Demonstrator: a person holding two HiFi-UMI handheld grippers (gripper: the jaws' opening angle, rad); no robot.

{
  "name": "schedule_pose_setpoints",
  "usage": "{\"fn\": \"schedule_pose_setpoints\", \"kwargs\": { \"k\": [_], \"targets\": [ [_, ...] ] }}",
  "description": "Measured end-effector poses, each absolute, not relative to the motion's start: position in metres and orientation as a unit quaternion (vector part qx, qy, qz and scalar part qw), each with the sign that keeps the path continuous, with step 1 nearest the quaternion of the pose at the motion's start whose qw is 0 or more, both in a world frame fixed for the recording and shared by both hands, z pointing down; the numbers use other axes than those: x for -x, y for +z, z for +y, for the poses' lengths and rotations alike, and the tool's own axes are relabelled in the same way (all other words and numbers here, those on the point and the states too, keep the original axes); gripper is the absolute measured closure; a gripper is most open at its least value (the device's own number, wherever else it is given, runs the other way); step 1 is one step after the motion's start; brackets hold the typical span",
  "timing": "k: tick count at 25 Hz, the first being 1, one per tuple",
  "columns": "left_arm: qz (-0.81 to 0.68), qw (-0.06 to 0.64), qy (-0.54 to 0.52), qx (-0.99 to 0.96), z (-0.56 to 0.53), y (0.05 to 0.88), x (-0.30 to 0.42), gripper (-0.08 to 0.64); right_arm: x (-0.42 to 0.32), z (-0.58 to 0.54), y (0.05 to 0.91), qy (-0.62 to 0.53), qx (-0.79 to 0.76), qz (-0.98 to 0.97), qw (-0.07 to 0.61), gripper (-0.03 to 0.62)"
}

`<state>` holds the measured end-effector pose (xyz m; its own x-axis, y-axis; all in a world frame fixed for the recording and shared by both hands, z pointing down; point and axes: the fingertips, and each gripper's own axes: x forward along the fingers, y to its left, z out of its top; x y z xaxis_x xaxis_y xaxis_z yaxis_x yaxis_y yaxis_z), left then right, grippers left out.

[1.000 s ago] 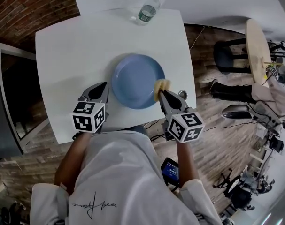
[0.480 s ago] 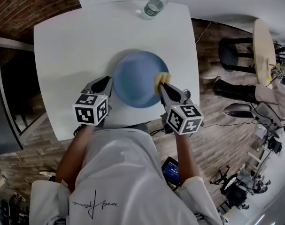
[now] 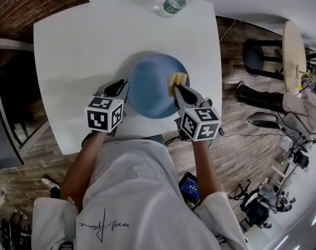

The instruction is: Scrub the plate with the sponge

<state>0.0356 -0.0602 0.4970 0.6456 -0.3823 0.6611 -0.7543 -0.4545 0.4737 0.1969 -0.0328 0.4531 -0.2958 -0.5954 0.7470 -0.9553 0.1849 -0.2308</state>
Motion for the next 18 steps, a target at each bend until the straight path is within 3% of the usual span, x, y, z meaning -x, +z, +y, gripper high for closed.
{"fn": "schedule_pose_setpoints", "kwargs": {
  "k": [18],
  "targets": [
    [-0.326,0.402,0.248,-0.819,-0.065,0.514,-0.048,0.477,-0.218,-0.059,0.490,0.329,-0.576,-0.684,0.305,0.569]
  ]
}}
